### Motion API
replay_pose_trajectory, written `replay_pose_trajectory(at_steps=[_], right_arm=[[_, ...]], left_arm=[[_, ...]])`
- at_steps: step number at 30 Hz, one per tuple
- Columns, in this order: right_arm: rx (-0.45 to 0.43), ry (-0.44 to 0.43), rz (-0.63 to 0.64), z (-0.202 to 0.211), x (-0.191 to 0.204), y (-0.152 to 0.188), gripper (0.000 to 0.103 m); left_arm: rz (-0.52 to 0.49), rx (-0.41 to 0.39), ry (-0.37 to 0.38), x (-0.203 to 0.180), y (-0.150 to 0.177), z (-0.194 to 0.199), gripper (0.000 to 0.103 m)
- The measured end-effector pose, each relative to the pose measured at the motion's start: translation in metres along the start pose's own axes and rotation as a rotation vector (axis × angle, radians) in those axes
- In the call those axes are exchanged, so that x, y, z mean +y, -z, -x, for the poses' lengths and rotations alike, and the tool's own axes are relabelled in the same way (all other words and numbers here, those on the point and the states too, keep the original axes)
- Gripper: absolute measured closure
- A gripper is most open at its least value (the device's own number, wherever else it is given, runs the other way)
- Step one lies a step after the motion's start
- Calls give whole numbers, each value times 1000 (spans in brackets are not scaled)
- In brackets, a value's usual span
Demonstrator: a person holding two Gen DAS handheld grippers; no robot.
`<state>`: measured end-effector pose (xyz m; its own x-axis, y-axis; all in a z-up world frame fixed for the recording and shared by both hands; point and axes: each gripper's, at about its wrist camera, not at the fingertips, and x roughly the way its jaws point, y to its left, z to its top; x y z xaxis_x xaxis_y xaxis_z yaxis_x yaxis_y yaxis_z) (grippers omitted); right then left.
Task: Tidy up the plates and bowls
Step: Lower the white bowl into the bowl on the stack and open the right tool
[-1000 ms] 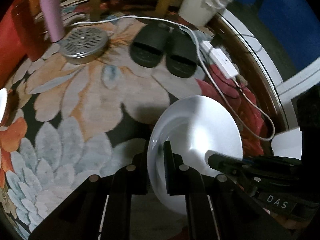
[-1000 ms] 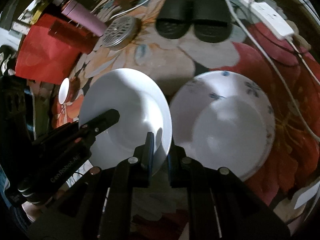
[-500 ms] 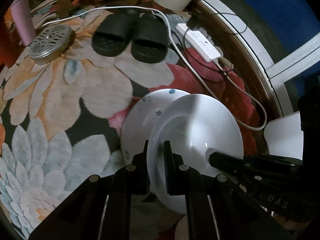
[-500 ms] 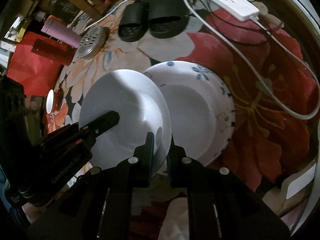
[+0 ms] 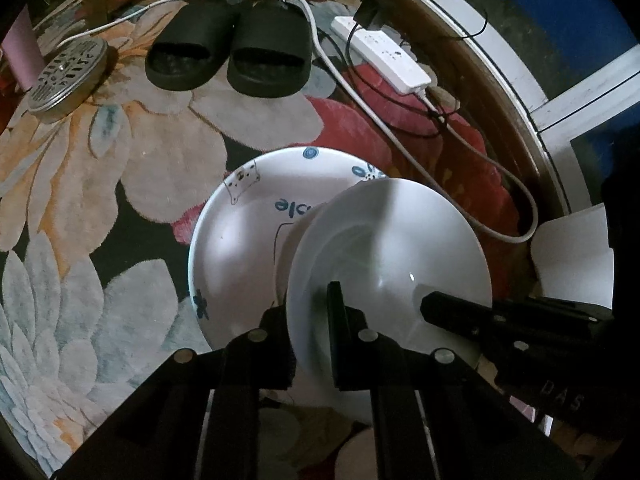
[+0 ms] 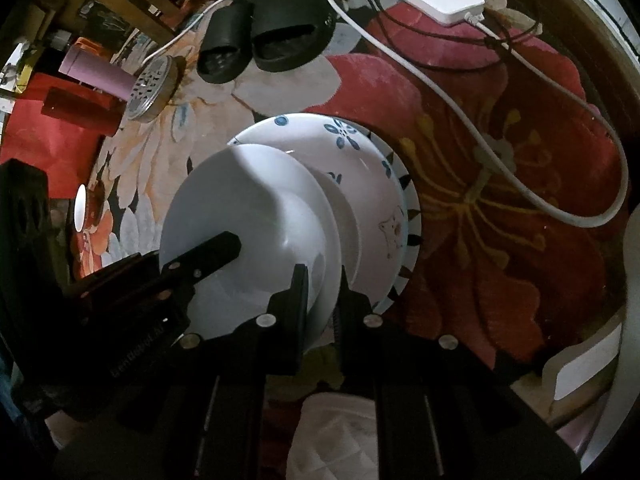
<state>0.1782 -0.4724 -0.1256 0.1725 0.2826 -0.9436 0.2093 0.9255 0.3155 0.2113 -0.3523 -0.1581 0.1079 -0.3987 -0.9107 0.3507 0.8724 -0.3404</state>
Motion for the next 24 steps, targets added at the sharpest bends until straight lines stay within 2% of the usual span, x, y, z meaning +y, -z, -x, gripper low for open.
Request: replay_pose_trajectory(at_steps=[2, 8, 12, 14, 18, 20, 21, 23, 24], right_arm=[[12, -2, -2, -4, 0, 0, 91], [20, -1, -7, -9, -2, 0, 91], [15, 9, -1, -9, 0, -1, 91], [10, 11, -5, -9, 0, -2, 91], [-1, 37, -9, -8, -1, -4, 89], [-3, 27, -21, -8, -3, -5, 89], [-3, 26, -24, -8, -4, -5, 89], [-6, 28, -28, -7, -4, -6, 89], [-8, 27, -29, -6, -3, -7, 88]], left_arm=[[5, 11, 14, 1, 0, -3, 87], [10, 23, 34, 4, 1, -4, 86], [7, 24, 55, 3, 1, -1, 74], [-2, 18, 61, 1, 1, 1, 59], [-6, 3, 72, 0, -2, 8, 43], [-3, -8, 74, 2, -4, 13, 27], [0, -15, 71, 3, -5, 15, 24], [8, -26, 73, 8, -6, 19, 8], [11, -33, 67, 9, -7, 21, 5]])
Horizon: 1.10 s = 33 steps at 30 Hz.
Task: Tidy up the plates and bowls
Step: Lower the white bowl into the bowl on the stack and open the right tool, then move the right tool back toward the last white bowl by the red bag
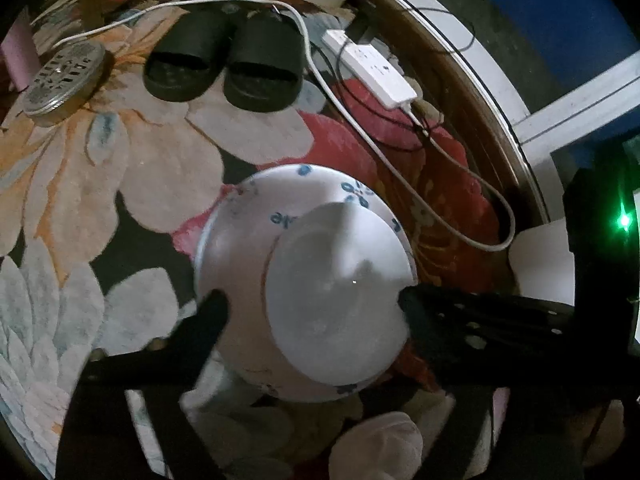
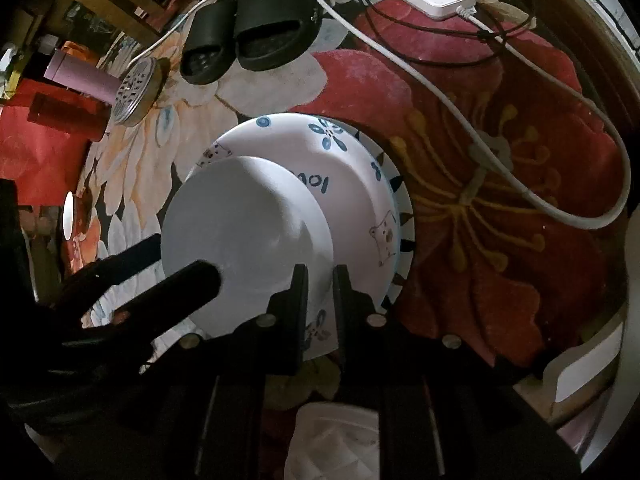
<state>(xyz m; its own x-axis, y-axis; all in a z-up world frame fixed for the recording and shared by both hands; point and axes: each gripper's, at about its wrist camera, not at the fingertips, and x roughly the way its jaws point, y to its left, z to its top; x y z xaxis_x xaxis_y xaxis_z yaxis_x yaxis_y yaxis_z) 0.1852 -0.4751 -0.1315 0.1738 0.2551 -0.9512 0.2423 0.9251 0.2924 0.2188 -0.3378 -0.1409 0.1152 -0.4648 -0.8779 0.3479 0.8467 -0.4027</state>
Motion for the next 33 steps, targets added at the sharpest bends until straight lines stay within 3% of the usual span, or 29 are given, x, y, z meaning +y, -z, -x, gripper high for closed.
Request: replay_pose_trajectory(at_steps=[8, 10, 15, 33], right_arm=[[-12, 8, 12, 12, 6, -2, 85], [-21, 12, 15, 15, 8, -2, 52], [-63, 17, -8, 22, 8, -2, 9], [-62, 81, 38, 14, 31, -3, 0]], left_arm=[[20, -33, -104, 18, -1, 7, 1], [18, -32, -122, 22, 0, 7, 1], [40, -40, -149, 37, 2, 13, 1], [87, -60, -199, 74, 10, 30, 1]])
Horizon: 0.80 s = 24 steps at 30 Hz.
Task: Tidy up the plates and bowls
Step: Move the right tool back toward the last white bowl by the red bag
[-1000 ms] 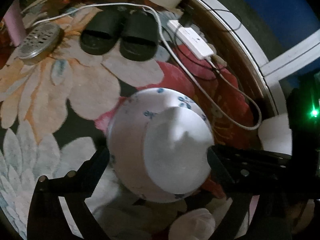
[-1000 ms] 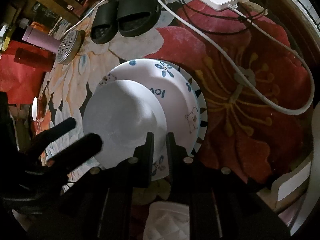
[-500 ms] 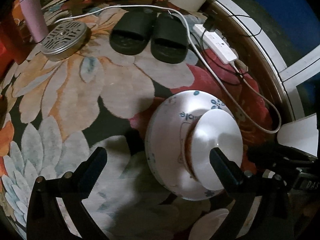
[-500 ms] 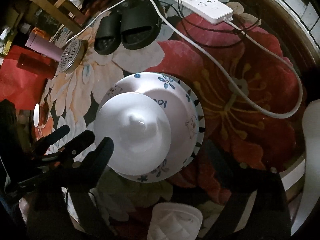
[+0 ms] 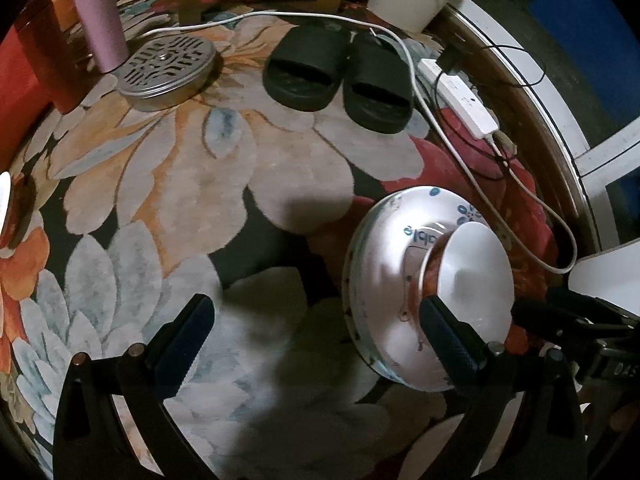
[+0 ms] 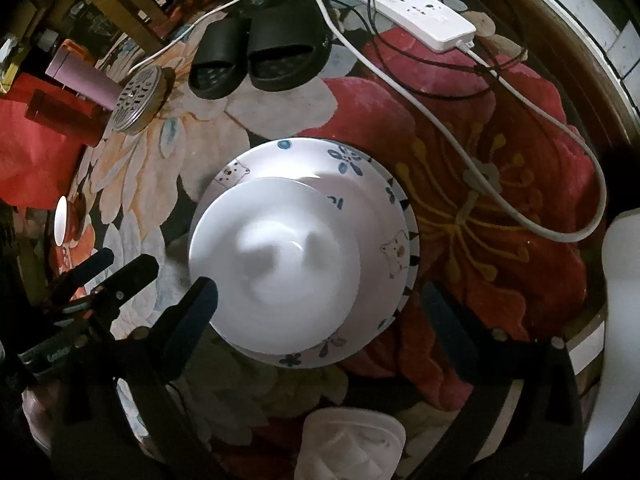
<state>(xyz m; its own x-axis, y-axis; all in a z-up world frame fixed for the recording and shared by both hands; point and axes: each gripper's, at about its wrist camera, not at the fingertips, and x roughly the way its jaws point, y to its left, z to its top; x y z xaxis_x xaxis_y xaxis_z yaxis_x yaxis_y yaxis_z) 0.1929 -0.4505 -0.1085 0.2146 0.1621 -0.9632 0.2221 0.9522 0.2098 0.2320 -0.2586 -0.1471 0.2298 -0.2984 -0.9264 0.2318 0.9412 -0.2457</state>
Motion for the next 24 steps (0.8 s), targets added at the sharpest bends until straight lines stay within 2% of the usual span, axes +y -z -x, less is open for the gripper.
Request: replay_pose_trajectory(at_steps=[24], right_arm=[[-28, 11, 54, -1, 37, 0, 0]], left_arm=[[47, -6, -34, 42, 8, 11, 1]])
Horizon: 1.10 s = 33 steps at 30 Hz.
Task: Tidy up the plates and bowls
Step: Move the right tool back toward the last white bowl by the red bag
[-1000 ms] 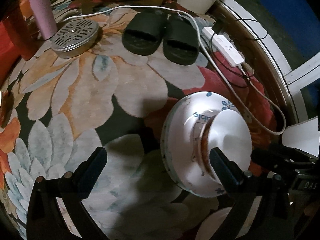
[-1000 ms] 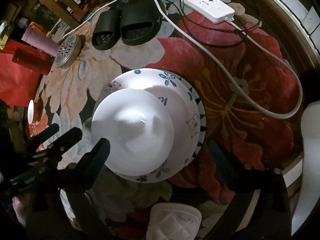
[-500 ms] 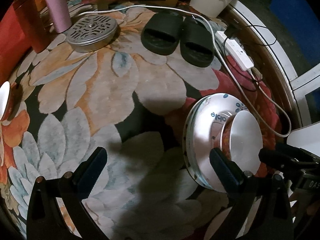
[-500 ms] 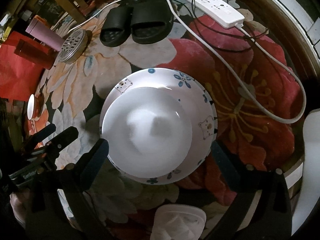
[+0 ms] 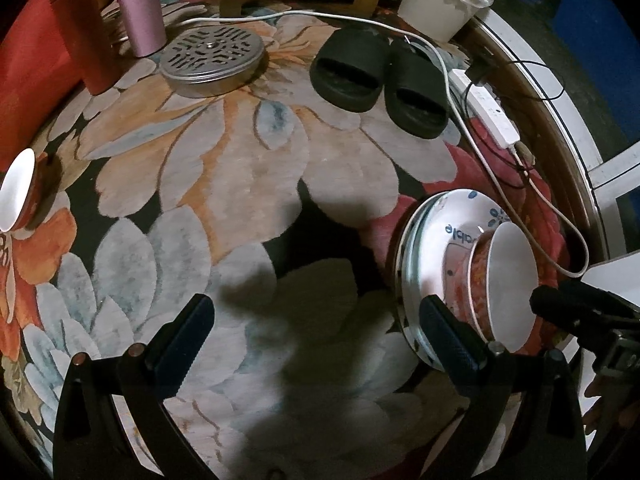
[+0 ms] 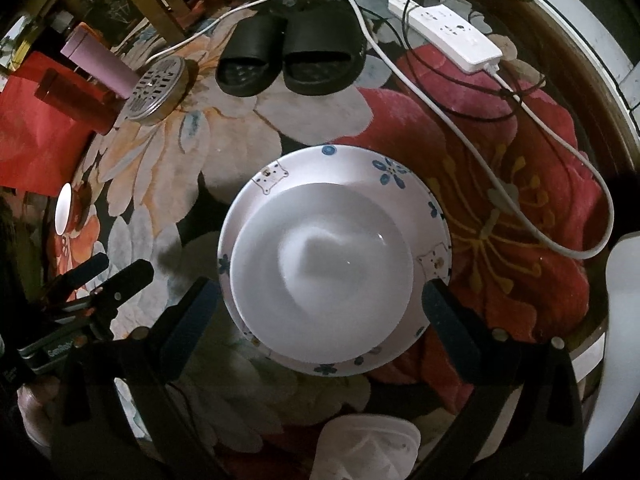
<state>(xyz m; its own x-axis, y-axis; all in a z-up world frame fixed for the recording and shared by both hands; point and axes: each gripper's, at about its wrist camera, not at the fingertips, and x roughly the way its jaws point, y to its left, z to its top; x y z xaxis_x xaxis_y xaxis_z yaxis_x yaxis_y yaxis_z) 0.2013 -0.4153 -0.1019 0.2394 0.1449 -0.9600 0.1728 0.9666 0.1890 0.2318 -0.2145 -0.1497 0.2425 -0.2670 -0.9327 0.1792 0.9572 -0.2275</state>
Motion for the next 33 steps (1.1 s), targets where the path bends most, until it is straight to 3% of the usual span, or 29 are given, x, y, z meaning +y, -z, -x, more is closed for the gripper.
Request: replay_pose_trajectory(at_steps=[33], right_arm=[[1, -13, 56, -7, 44, 5, 0]], left_arm=[[52, -5, -42, 49, 12, 16, 1]])
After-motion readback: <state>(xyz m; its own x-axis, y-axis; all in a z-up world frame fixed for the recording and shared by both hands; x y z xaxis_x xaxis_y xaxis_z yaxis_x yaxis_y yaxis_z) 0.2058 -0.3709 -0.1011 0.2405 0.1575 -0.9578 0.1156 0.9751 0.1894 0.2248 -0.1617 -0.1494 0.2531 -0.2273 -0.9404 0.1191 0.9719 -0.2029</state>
